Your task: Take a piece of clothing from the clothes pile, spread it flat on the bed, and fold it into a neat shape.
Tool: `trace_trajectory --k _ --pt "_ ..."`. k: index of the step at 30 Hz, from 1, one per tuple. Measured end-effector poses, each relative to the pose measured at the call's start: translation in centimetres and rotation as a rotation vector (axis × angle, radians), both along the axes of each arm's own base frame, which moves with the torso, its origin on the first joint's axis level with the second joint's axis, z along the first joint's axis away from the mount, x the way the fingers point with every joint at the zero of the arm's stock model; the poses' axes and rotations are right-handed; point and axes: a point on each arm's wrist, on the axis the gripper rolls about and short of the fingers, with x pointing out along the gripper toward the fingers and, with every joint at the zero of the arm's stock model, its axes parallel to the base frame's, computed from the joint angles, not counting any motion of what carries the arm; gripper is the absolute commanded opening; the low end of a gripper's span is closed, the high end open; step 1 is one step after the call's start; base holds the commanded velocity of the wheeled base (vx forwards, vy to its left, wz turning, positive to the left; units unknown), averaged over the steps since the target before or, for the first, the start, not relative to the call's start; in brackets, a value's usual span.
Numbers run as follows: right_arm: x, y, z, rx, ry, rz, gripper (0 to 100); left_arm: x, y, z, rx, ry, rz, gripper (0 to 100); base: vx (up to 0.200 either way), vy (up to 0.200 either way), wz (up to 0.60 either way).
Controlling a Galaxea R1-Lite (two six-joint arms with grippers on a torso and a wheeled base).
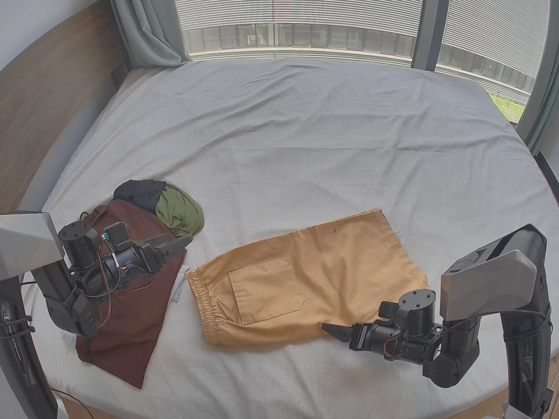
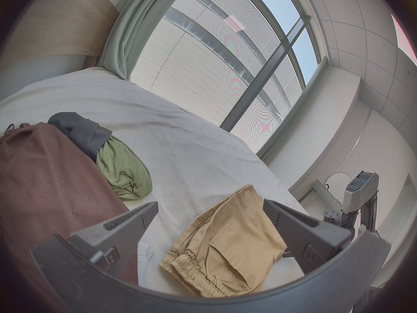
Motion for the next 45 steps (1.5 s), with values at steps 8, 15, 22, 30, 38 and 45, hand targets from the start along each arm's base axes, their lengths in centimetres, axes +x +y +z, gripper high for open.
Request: trace_trajectory --k 8,15,22,30,38,45 --pt "-2.8 0.3 1.3 -0.004 0.022 0.07 100 0.0 0.1 0.0 0.002 0.0 0.001 100 0.0 0.0 0.0" --pt "-4.1 0.5 3.7 0.033 -0.014 0.121 100 -0.1 0.1 0.0 0.006 -0.002 -0.001 100 0.0 0.0 0.0" --pt "-4.7 0.2 6.3 0.113 -0.057 0.203 100 -0.7 -0.2 -0.3 0.025 0.002 -0.048 100 0.0 0.0 0.0" --pt "-3.7 -0.3 8.3 0.174 -0.122 0.21 100 -1.4 -0.4 -0.2 0.022 0.015 -0.083 100 0.0 0.0 0.0" --pt "-2.2 -1.1 9.9 0.229 -0.191 0.219 100 -1.6 -0.5 -0.2 0.02 0.018 -0.101 100 0.0 0.0 0.0" --pt "-1.8 -1.7 10.9 0.246 -0.224 0.207 100 -1.7 -0.5 -0.3 0.019 0.024 -0.103 100 0.0 0.0 0.0"
